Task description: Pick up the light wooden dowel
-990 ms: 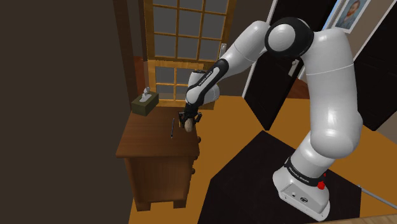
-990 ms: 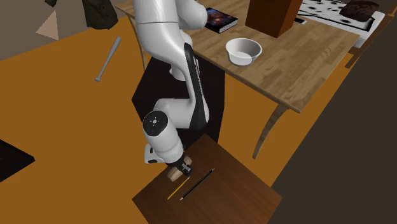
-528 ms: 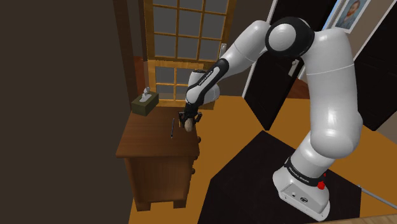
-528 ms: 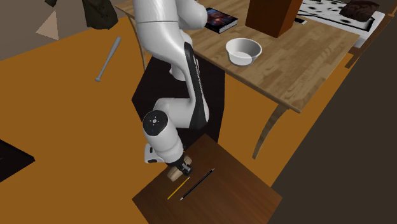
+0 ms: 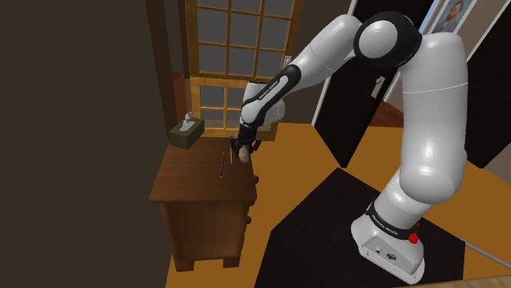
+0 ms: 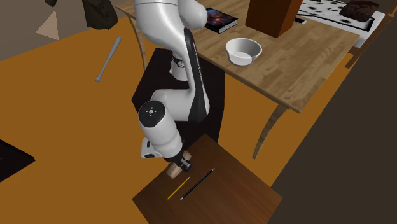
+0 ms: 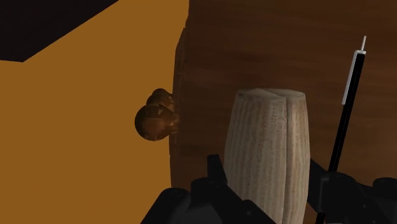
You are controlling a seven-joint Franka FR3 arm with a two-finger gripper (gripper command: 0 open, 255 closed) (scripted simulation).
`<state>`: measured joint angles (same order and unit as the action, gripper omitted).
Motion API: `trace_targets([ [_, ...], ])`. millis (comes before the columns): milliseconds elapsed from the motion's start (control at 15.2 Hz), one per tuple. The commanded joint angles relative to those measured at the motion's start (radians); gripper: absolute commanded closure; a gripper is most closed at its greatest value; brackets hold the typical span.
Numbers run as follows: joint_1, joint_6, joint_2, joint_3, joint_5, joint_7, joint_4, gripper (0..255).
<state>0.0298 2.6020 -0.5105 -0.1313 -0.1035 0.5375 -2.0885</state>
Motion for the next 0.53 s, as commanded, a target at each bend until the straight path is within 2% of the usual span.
trace_targets([
  [0, 0.000, -0.021, 0.023, -0.001, -0.001, 0.003, -0.002, 255],
  [462, 0.003, -0.074, 0.081, -0.003, -0.003, 0.007, -0.007, 255],
])
